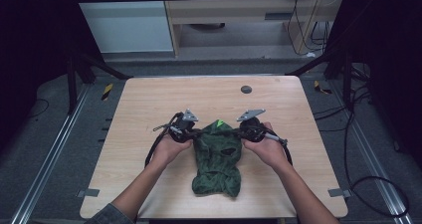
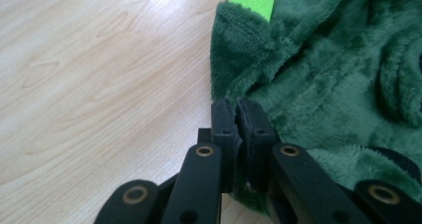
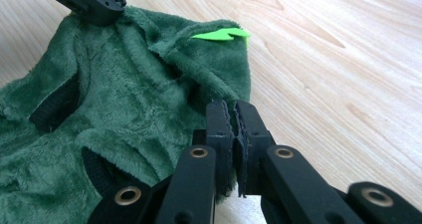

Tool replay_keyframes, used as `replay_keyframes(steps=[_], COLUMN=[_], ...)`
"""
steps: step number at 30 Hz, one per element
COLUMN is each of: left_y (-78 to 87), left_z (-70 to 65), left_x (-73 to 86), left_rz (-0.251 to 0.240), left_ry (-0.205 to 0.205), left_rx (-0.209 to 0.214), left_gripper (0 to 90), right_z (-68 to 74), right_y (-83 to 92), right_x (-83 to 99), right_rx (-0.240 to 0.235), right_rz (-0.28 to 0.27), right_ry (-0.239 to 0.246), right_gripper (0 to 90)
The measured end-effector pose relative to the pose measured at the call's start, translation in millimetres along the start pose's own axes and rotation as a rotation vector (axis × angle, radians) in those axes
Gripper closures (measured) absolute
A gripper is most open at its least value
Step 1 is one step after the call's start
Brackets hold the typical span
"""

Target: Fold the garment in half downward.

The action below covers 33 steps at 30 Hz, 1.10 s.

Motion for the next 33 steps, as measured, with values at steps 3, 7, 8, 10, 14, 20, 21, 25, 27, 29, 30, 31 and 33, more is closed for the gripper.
replay_keyframes(steps=[3, 7, 8, 10, 14, 20, 21, 25, 27, 29, 30, 31, 33], left_y=[3.4, 5.7, 6.5, 7.3, 8.8, 18.2, 19.4, 22.6, 23.3, 23.2, 23.5, 23.6, 24.3], left_z=[0.7, -0.6, -0.9, -0.6, 1.8, 4.5, 5.0, 7.4, 7.4, 7.3, 7.3, 7.5, 8.1], left_x=[-3.8, -8.1, -8.6, -9.4, -10.3, -16.0, -16.4, -20.2, -21.2, -22.3, -22.7, -22.9, -24.1], left_rz=[-0.009, -0.012, -0.011, -0.012, -0.010, -0.028, -0.026, -0.041, -0.036, -0.037, -0.034, -0.034, -0.038], left_ry=[0.003, -0.004, -0.004, -0.008, -0.007, -0.004, -0.009, -0.001, -0.007, -0.008, -0.011, -0.013, -0.011], left_rx=[-0.005, -0.007, -0.008, -0.009, -0.013, -0.028, -0.030, -0.038, -0.039, -0.041, -0.042, -0.042, -0.043], left_gripper=[86.2, 86.2, 86.3, 86.3, 86.3, 86.2, 86.2, 86.2, 86.2, 86.2, 86.2, 86.2, 86.3], right_z=[0.1, 0.7, 0.0, -0.4, -0.2, 0.5, 0.7, 1.0, 0.6, -0.4, -1.0, -1.8, -2.5], right_y=[3.8, 7.1, 7.8, 8.3, 9.6, 14.6, 16.0, 19.3, 20.0, 20.2, 20.2, 20.2, 20.2], right_x=[-1.8, -4.3, -5.4, -6.2, -10.0, -18.6, -20.3, -23.4, -24.2, -24.6, -25.2, -25.6, -26.9], right_rx=[0.003, 0.004, 0.006, 0.007, 0.007, 0.013, 0.013, 0.019, 0.017, 0.020, 0.021, 0.023, 0.023], right_rz=[-0.007, -0.010, -0.011, -0.007, -0.009, -0.020, -0.023, -0.026, -0.026, -0.024, -0.024, -0.023, -0.024], right_ry=[-0.003, 0.007, 0.009, 0.006, 0.017, 0.030, 0.034, 0.042, 0.045, 0.047, 0.048, 0.053, 0.049], right_gripper=[86.5, 86.5, 86.5, 86.6, 86.6, 86.5, 86.6, 86.5, 86.5, 86.5, 86.5, 86.5, 86.6])
Point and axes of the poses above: each handheld gripper's, and its own axes: y roughly backward along the jaws, x roughly out of its underside, z roughly to its left, the point moved 8 cm from there along -y, roughly forward along the jaws, and after that the axes turned 3 degrees about z, right-handed, at the moved point
